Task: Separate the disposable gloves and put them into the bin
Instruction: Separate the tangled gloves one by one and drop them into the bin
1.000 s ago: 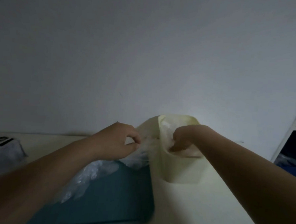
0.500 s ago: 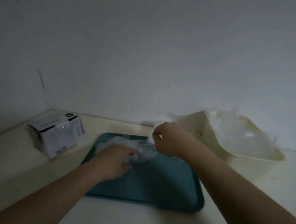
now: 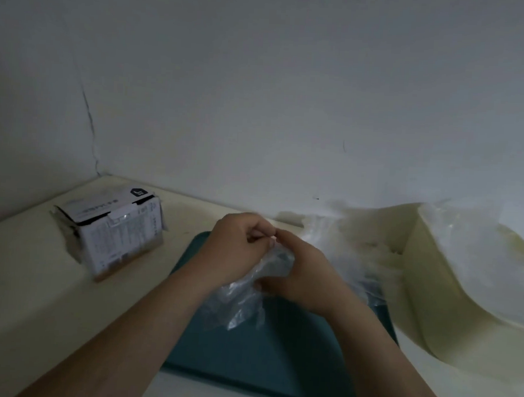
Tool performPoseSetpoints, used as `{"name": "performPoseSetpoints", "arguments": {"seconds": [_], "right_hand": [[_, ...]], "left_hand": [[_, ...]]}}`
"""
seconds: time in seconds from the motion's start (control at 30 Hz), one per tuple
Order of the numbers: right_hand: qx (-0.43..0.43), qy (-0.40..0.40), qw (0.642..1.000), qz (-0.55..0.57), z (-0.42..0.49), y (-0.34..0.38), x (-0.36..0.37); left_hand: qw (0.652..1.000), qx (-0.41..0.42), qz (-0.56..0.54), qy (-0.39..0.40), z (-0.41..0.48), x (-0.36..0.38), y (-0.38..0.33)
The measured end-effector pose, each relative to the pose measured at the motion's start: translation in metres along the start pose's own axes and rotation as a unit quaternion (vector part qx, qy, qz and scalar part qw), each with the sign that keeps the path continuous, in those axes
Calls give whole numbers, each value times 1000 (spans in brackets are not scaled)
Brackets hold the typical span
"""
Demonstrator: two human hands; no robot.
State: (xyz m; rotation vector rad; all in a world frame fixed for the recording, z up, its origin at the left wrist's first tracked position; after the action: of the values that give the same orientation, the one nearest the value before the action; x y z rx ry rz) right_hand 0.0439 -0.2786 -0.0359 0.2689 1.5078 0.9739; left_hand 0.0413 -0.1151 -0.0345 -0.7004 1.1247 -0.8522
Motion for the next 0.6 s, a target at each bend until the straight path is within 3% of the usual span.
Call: {"name": "performPoseSetpoints", "arguments": {"seconds": [0.17, 0.33, 0.5, 0.6], "right_hand": [[18, -90, 995, 39, 8, -16, 0], [81, -138, 953, 257, 3, -17, -18], [182, -158, 891, 385, 1, -16, -31], [207, -140, 882, 400, -1, -13, -35]], "left_hand": [[991, -5, -131, -11, 6, -8, -20], [993, 33, -115, -4, 9, -32, -17], [981, 24, -92, 171, 3, -37, -7], [978, 44, -26, 204, -3, -28, -10]]}}
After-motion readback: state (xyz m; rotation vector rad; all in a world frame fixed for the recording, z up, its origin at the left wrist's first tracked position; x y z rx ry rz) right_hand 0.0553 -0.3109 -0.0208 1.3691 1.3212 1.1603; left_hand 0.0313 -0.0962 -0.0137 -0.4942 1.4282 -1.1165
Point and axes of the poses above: each hand's wrist, its own z-axis towards the middle knuckle, its own x-axis out of the palm, y = z × x, the point moved 2 cm from there along z, towards the middle knuckle, and after that the axes turned 3 degrees about z, right-handed, at the moved point
